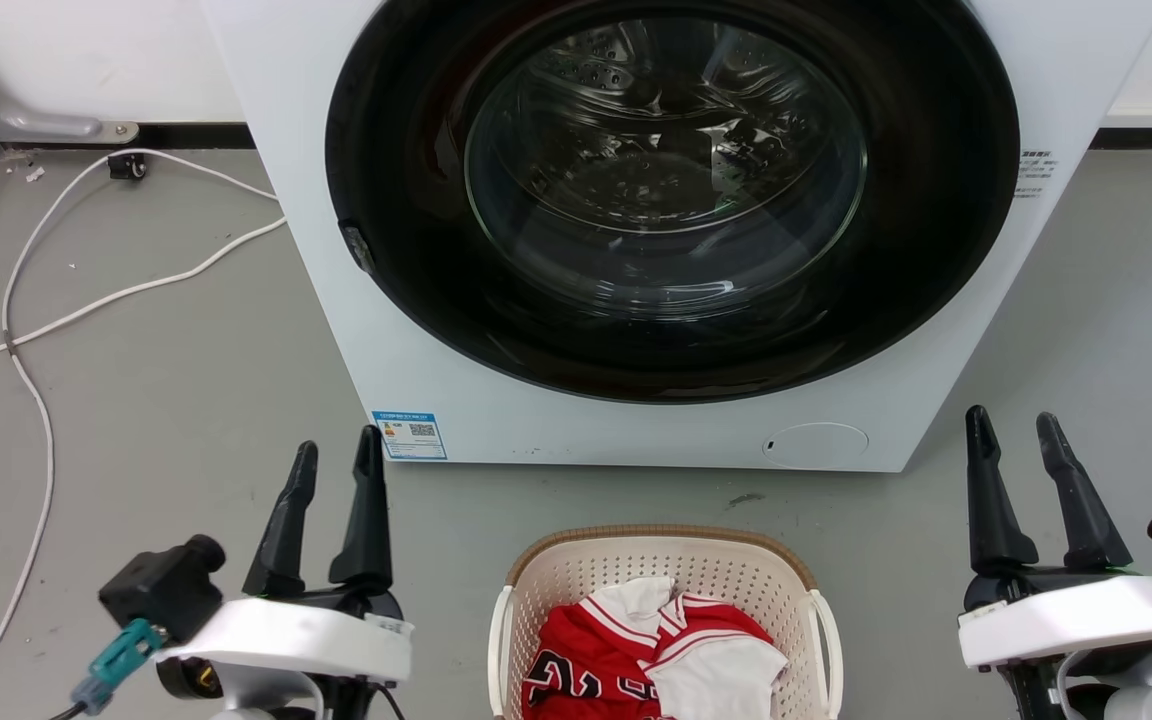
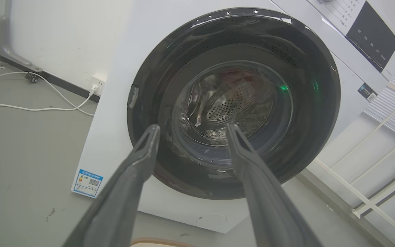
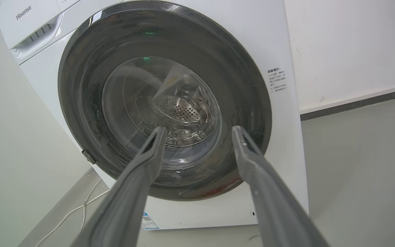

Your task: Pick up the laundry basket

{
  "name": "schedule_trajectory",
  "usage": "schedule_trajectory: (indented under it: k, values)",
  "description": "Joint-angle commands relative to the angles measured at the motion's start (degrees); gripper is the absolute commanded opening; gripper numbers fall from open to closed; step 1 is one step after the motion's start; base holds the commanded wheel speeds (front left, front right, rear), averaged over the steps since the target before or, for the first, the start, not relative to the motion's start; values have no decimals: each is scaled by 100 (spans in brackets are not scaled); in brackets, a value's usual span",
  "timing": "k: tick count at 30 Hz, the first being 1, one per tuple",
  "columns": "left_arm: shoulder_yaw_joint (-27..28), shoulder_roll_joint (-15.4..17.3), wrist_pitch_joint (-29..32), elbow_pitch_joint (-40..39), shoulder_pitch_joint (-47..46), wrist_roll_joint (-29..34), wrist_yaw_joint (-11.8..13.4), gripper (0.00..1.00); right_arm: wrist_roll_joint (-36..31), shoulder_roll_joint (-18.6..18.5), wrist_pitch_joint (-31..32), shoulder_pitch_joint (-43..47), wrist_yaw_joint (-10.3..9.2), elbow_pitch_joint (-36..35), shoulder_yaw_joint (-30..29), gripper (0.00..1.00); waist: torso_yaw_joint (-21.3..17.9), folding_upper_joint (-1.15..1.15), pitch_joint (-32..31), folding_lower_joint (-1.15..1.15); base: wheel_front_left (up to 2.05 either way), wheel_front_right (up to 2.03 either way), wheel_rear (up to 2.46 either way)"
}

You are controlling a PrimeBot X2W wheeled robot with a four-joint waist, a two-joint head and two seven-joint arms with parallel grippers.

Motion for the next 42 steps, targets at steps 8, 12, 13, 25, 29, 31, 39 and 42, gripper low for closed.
schedule_trajectory:
  k: [8, 12, 13, 25, 29, 31, 39, 42]
  values:
    - [-326, 17, -156, -223, -25, 820, 18, 100, -674, -19, -160, 45, 0, -66, 112, 100, -5, 0, 11, 0, 0, 0, 0]
    - [-492, 71, -212, -251, -11, 1189, 112, 100, -966, -20, -218, 62, 0, -75, 149, 100, -6, 0, 15, 0, 0, 0, 0]
    - [-535, 85, -229, -245, 2, 1263, 150, 100, -1036, -19, -226, 75, 0, -72, 151, 100, -7, 0, 16, 0, 0, 0, 0]
    - [-846, 200, -390, 72, 88, 1840, 557, 100, -1613, -18, -385, 185, 0, 119, 31, 100, -32, 0, 37, 0, 0, 0, 0]
    - [-900, 227, -428, 159, 108, 2014, 617, 100, -1731, -18, -427, 193, 0, 211, -9, 100, -38, 0, 42, 0, 0, 0, 0]
    - [-931, 235, -444, 190, 109, 2123, 669, 100, -1764, -18, -448, 215, 0, 289, -34, 100, -43, 0, 43, 0, 0, 0, 0]
    - [-1036, 268, -543, 265, 123, 2479, 789, 100, -2090, -19, -547, 203, -1, 413, -48, 100, -44, 0, 61, 0, 0, 0, 0]
    - [-1082, 278, -574, 322, 151, 2601, 778, 100, -2213, -18, -570, 213, -1, 393, -37, 100, -38, 0, 62, 0, 0, 0, 0]
